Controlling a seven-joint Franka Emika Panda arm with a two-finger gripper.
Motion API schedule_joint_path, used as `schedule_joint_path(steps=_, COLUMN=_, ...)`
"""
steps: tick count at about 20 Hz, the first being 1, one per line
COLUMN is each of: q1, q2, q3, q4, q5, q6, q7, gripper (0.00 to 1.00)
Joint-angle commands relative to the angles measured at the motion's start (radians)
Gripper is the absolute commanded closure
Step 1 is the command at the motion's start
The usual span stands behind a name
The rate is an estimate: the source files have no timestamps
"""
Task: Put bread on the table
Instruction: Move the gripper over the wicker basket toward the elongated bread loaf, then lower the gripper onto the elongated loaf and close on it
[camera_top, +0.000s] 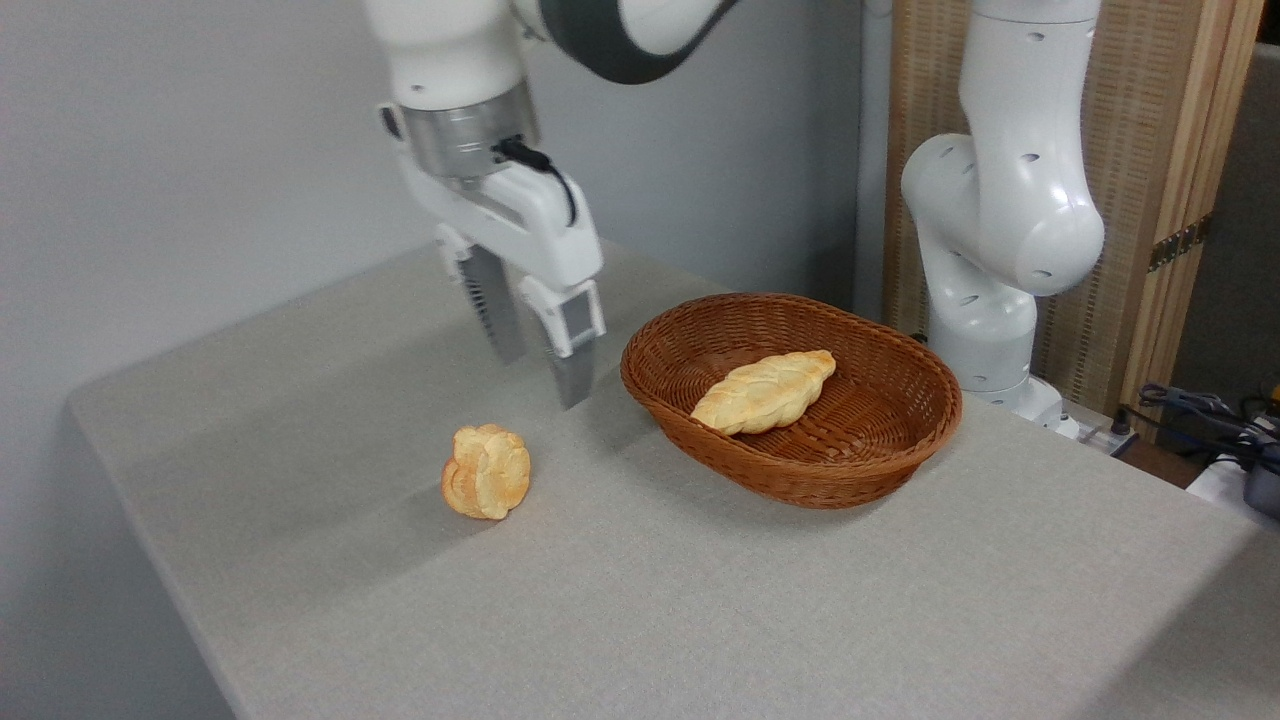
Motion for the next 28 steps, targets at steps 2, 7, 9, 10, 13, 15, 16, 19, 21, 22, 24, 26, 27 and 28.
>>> schedule_joint_path(steps=2, q1=-0.007, q2=-0.127, q3=0.008, q4=-0.148, q5=0.018, q6=-0.043, q7=0.054, gripper=0.0)
schedule_joint_path(steps=7, q1=-0.005, q2=-0.144, q3=0.009, q4=-0.194, q5=0.02, q6=-0.197, q7=0.068, gripper=0.0)
schedule_joint_path(steps=9, q1=-0.004, q2=-0.157, q3=0.01, q4=-0.233, q5=0.032, q6=-0.2, q7=0.078, gripper=0.0)
schedule_joint_path(steps=10, q1=-0.005, q2=-0.164, q3=0.008, q4=-0.258, q5=0.055, q6=-0.2, q7=0.084, gripper=0.0)
schedule_joint_path(steps=13, q1=-0.004, q2=-0.182, q3=0.003, q4=-0.323, q5=0.081, q6=-0.199, q7=0.103, gripper=0.0)
schedule_joint_path(steps=15, q1=-0.002, q2=-0.181, q3=0.005, q4=-0.345, q5=0.082, q6=-0.191, q7=0.141, gripper=0.0)
schedule_joint_path(steps=16, q1=-0.002, q2=-0.176, q3=0.005, q4=-0.351, q5=0.081, q6=-0.185, q7=0.15, gripper=0.0)
schedule_joint_path(steps=19, q1=-0.012, q2=-0.148, q3=0.002, q4=-0.355, q5=0.079, q6=-0.166, q7=0.149, gripper=0.0)
schedule_joint_path(steps=21, q1=-0.015, q2=-0.135, q3=0.002, q4=-0.361, q5=0.079, q6=-0.156, q7=0.149, gripper=0.0)
schedule_joint_path(steps=22, q1=-0.015, q2=-0.124, q3=0.0, q4=-0.365, q5=0.079, q6=-0.145, q7=0.15, gripper=0.0)
schedule_joint_path(steps=24, q1=-0.016, q2=-0.102, q3=0.0, q4=-0.368, q5=0.078, q6=-0.127, q7=0.151, gripper=0.0)
schedule_joint_path(steps=26, q1=-0.019, q2=-0.092, q3=0.0, q4=-0.368, q5=0.076, q6=-0.12, q7=0.151, gripper=0.0)
schedule_joint_path(steps=27, q1=-0.019, q2=-0.087, q3=0.0, q4=-0.368, q5=0.075, q6=-0.116, q7=0.151, gripper=0.0)
schedule_joint_path(steps=28, q1=-0.024, q2=-0.079, q3=0.0, q4=-0.368, q5=0.073, q6=-0.111, q7=0.151, gripper=0.0)
